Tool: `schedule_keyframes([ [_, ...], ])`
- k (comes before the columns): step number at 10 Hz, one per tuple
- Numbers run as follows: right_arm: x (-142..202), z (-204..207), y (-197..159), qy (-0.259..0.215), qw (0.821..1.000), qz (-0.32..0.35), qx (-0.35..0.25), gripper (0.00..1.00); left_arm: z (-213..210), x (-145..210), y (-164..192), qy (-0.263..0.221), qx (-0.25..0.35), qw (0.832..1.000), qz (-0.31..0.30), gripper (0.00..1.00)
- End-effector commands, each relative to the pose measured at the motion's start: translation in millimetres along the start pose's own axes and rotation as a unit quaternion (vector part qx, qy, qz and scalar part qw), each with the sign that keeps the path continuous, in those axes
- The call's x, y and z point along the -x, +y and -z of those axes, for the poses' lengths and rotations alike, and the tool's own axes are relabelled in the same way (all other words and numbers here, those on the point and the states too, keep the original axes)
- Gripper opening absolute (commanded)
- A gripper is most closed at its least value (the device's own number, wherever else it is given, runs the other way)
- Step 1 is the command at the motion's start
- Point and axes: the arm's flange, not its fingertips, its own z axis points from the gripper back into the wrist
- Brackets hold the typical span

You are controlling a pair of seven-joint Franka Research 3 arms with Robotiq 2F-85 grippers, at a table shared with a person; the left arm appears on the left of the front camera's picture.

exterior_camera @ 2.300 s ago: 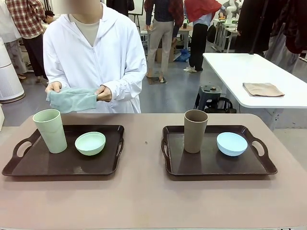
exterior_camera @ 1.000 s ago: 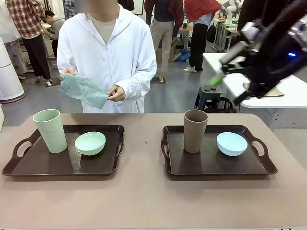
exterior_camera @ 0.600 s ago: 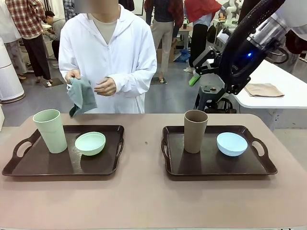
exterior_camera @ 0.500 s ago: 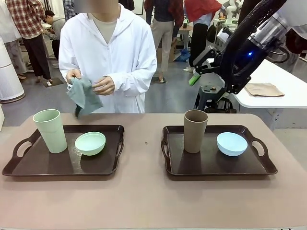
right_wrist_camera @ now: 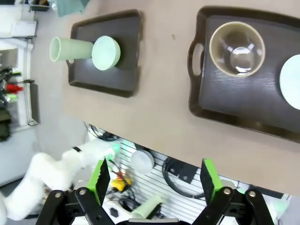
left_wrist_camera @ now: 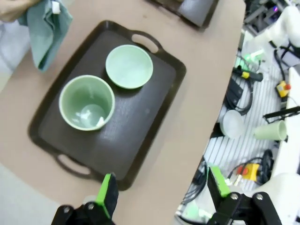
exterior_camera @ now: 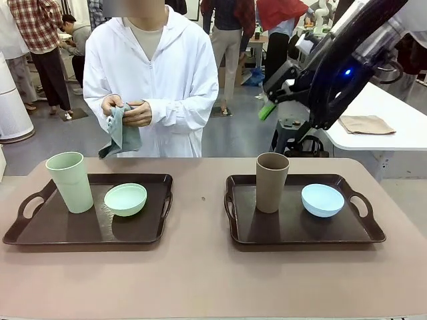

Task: Set up a tray with a mat and arrange the tableware.
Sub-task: Pick up the Picnic Bowl and Reusable plastic cup from the Handle tray in front of the human's position and hold them in the air.

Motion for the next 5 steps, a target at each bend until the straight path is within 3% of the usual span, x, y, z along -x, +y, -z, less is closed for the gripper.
schedule_keyframes([
  [1, -8, 40, 22, 0.036, 0.997, -0.040, 0.053, 1.00, -2, -5, 26, -0.008, -0.011, 0.993, 0.115, 1.00],
  [3, -32, 82, 55, 0.062, 0.993, -0.055, 0.087, 1.00, 8, -4, 44, -0.013, 0.003, 0.978, 0.206, 1.00],
  [5, -58, 127, 89, 0.052, 0.989, -0.060, 0.121, 1.00, 26, -7, 62, -0.017, 0.023, 0.973, 0.229, 1.00],
])
